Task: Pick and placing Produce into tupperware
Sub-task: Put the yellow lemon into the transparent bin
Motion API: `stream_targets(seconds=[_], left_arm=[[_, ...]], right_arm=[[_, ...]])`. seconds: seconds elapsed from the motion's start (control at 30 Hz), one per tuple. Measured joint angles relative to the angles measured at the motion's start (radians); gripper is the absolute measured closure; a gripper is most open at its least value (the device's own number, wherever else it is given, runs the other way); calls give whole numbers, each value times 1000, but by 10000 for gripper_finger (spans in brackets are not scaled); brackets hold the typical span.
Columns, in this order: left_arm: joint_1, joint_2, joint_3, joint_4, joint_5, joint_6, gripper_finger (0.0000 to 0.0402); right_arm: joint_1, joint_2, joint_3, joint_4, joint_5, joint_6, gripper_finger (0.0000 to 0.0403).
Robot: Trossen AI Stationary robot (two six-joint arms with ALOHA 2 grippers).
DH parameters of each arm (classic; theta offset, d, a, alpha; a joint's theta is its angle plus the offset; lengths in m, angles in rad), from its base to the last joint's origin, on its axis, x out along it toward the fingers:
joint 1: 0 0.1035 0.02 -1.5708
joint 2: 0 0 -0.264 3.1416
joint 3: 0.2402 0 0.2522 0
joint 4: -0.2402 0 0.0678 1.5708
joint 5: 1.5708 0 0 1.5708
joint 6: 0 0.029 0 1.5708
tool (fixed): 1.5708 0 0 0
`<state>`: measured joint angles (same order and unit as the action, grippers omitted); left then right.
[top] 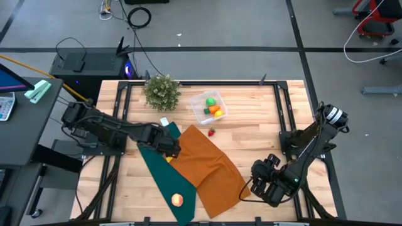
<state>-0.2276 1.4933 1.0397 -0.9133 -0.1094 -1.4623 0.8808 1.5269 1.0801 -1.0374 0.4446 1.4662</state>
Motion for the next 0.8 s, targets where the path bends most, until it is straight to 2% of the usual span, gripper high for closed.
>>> stream_targets(seconds=[0.13,0.27,0.57,0.8], left_arm=[[2,6,0,19,-3,0,77],[1,34,1,34,-2,0,56],[1,145,0,152,16,4,69],[0,193,0,135,27,12,85]], right_arm=[[-2,0,0,0,0,0,179],[-2,0,0,1,0,0,179],[-2,0,0,24,0,-2,179],[-2,0,0,26,0,-3,179]])
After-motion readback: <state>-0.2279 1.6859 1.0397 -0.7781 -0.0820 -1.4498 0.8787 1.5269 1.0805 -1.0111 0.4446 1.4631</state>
